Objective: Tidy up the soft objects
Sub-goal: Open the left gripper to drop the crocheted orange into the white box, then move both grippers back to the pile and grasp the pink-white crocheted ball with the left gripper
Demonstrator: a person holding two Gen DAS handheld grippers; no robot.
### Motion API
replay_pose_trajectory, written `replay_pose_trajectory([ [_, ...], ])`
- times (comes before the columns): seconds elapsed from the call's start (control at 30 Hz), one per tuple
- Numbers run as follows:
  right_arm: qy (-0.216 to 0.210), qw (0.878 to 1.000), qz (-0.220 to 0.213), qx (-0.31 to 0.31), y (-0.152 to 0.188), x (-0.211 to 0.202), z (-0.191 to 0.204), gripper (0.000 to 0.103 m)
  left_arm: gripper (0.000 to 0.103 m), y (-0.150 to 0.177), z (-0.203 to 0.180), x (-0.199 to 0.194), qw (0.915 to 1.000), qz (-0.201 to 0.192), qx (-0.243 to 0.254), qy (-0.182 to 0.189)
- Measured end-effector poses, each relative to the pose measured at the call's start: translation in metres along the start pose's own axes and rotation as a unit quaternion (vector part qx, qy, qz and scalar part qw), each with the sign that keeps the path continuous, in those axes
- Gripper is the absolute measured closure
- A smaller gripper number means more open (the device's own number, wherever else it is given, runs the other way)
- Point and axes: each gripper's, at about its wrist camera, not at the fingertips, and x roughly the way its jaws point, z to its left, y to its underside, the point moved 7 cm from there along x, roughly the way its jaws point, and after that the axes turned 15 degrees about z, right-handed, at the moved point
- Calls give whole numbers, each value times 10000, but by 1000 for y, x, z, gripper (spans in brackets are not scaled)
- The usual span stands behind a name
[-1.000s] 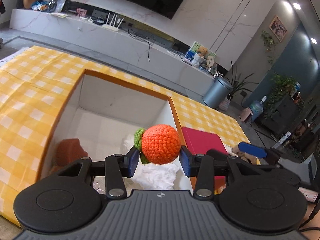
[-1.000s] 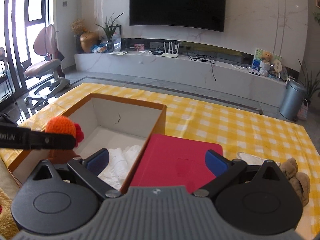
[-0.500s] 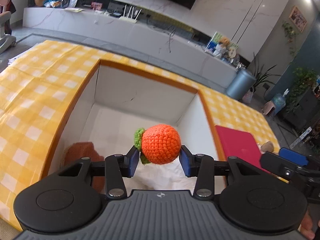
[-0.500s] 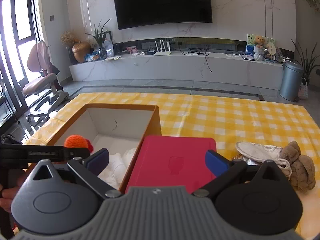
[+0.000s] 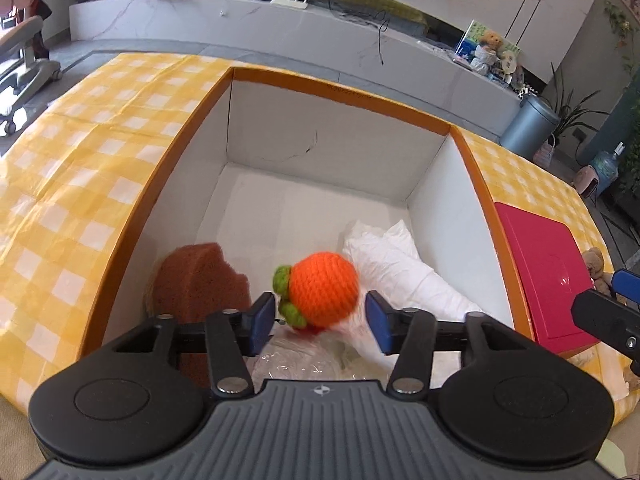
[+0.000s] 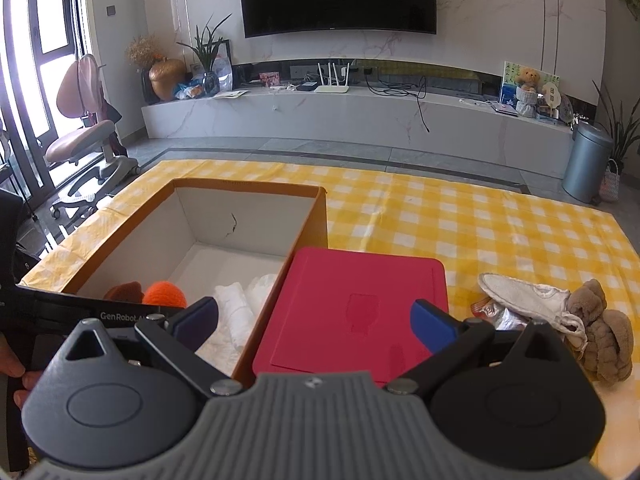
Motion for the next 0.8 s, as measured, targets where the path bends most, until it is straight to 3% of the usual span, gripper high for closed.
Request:
replay_pose_trajectory([
  [0.23, 263, 9996, -109, -86, -3, -17, -9, 3, 39, 6, -4, -21, 9999, -83, 72, -23],
  [0.53, 428, 9984, -355, 101, -6, -47, -37, 3, 37, 12, -34, -71, 9960, -794, 294, 287],
  [0.8, 751, 9952, -507, 360, -4, -70, -82, 3, 31, 28, -84, -101, 9870, -1268, 937, 299],
])
